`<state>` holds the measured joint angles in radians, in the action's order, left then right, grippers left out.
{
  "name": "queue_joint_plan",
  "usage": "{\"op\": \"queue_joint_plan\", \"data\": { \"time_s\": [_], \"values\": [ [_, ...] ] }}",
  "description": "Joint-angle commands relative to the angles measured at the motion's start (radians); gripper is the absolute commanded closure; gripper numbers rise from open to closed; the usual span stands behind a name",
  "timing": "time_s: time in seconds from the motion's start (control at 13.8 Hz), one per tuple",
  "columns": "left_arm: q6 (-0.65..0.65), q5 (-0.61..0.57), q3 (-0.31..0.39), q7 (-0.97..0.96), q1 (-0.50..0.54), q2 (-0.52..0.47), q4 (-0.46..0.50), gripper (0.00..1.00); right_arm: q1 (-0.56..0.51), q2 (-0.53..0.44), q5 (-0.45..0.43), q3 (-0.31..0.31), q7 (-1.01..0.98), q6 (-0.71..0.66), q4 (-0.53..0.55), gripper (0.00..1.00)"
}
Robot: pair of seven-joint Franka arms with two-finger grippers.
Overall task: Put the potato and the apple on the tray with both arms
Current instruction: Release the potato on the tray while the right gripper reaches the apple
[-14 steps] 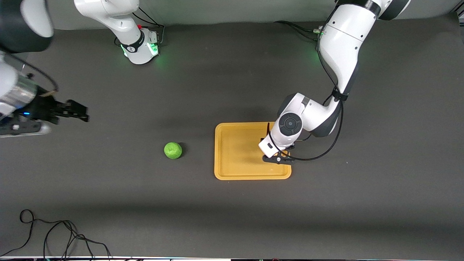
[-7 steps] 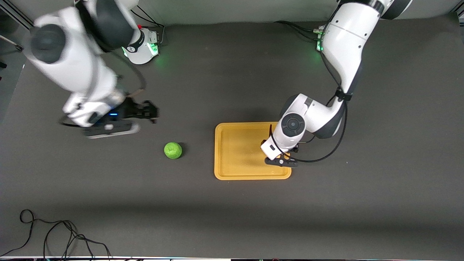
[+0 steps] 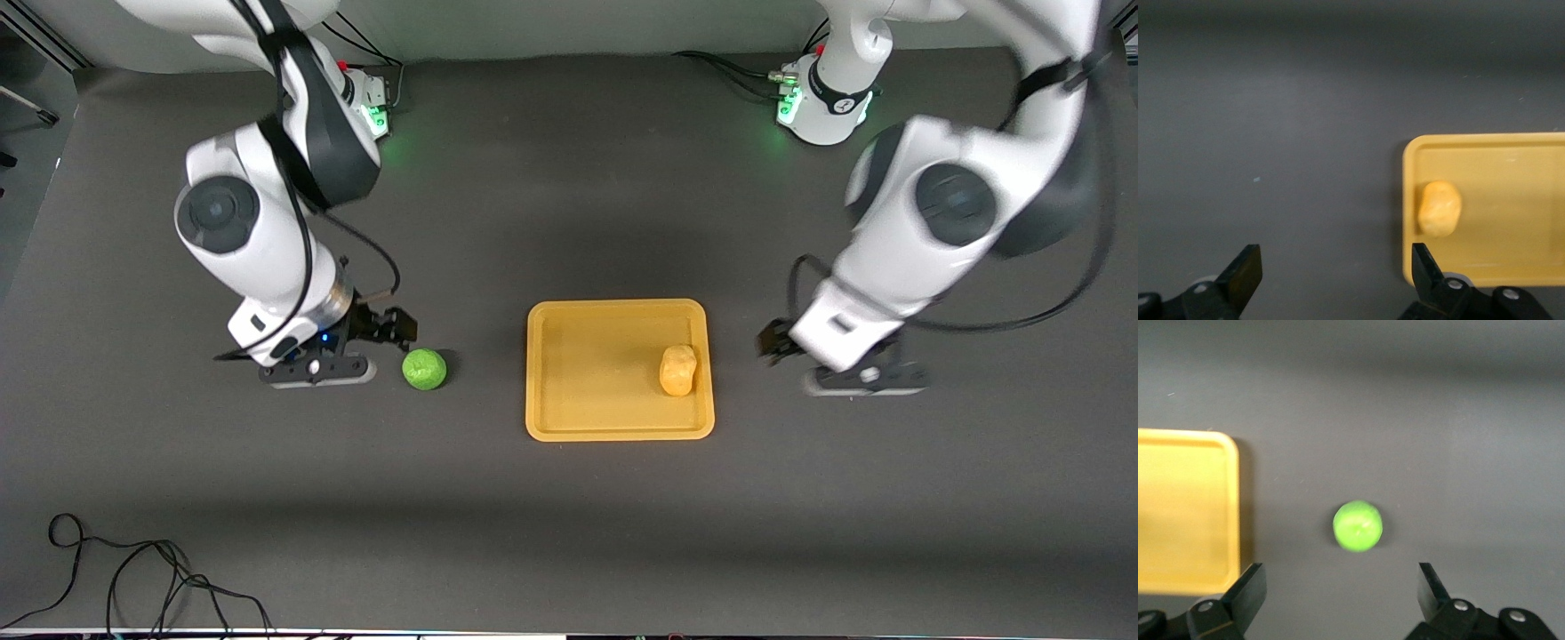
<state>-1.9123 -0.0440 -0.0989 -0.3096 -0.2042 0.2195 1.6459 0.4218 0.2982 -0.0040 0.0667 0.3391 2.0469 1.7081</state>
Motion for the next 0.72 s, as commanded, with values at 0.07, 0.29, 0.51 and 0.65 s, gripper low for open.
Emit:
{"op": "queue_joint_plan", "data": {
  "time_s": [0.07, 0.29, 0.51, 0.65],
  "values": [
    [0.053, 0.016, -0.002, 0.173, 0.139, -0.136, 0.119, 0.04, 0.017, 0.074, 0.007, 0.004, 0.0, 0.211, 0.146, 0.0],
    [0.061, 0.018, -0.001, 0.317, 0.235, -0.225, 0.181, 0.02, 0.018, 0.124, 0.007, 0.004, 0.0, 0.398, 0.26, 0.0],
    [0.111, 0.019, 0.001, 0.342, 0.287, -0.233, 0.149, 0.0, 0.018, 0.194, 0.007, 0.004, 0.001, 0.516, 0.308, 0.0],
    [0.16, 0.019, 0.001, 0.339, 0.286, -0.227, 0.12, 0.0, 0.021, 0.222, 0.007, -0.002, 0.008, 0.538, 0.308, 0.0]
  ]
}}
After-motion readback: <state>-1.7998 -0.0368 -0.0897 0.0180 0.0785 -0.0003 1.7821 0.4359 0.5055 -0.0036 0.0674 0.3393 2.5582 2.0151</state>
